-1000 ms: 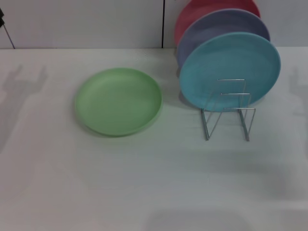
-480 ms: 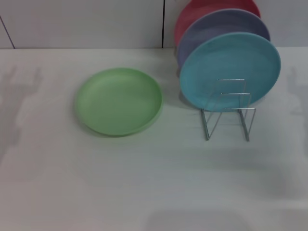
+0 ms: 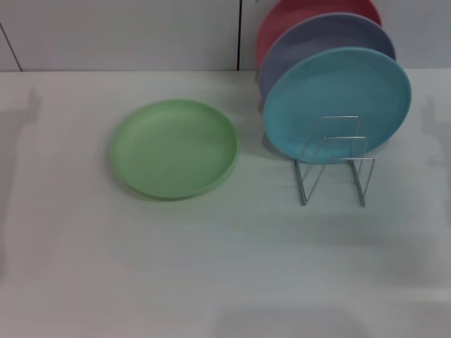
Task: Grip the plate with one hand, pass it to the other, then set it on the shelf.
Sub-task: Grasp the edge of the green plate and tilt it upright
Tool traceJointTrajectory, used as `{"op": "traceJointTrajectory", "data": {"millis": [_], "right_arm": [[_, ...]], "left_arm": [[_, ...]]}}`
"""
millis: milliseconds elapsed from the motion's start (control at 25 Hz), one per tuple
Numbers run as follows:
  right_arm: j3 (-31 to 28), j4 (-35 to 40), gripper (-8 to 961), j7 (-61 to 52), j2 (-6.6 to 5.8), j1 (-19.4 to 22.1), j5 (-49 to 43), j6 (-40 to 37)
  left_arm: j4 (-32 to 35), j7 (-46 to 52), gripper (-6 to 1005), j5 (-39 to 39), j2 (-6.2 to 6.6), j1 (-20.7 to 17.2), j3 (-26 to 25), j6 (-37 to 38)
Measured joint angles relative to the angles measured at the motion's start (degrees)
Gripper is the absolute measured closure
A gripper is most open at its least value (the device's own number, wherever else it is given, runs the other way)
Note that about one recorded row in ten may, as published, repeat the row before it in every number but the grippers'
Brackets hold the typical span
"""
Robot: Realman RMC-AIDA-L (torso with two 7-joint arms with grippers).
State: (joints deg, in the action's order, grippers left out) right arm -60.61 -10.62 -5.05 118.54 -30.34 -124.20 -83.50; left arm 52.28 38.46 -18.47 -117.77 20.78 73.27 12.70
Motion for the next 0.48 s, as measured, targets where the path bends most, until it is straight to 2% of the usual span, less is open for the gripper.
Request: {"op": "traceJointTrajectory", "data": {"millis": [40,80,160,200,240,320,360,400,440,480], "right_arm": [[0.00,0.18,431,0.00,-0.05,-0.05,-0.01,-0.04],[0.01,0.46,431,0.02,-0.07,-0.21,-0.03,-0.12],[0.05,1.03,431,0.02,-0.11,-0.50,-0.11,-0.27],[0.06,1.18,431,0.03,-0.14,-0.54,-0.15,-0.31],[0.06,1.27,431,0.03,-0.14,-0.56,-0.17,-0.33],[0.06,1.41,431,0.04,-0.15,-0.58,-0.17,-0.26],[0.06,1.55,431,0.04,-0.19,-0.63,-0.18,-0.04],[0.06,1.55,431,0.04,-0.19,-0.63,-0.18,-0.04],[0.06,1.61,431,0.04,-0.21,-0.67,-0.18,-0.01],[0.06,1.68,431,0.04,-0.23,-0.69,-0.18,0.01]], "left_arm": [[0.00,0.00,287,0.00,0.00,0.00,0.00,0.00],[5.20,0.96,287,-0.05,0.24,-1.01,2.90,-6.16],[18.43,1.21,287,2.60,1.96,-4.29,11.31,-21.83],[20.91,0.56,288,3.92,2.39,-4.82,12.85,-24.74],[20.91,0.56,289,3.92,2.39,-4.82,12.85,-24.74],[27.13,-4.02,291,9.46,3.49,-5.72,15.69,-31.48],[30.42,-10.45,292,15.51,3.64,-5.73,16.15,-36.09],[30.42,-10.45,299,15.51,3.64,-5.73,16.15,-36.09],[31.55,-14.11,307,18.64,3.58,-5.50,15.80,-38.18],[33.70,-25.05,314,28.65,3.08,-3.95,13.54,-44.46]]}}
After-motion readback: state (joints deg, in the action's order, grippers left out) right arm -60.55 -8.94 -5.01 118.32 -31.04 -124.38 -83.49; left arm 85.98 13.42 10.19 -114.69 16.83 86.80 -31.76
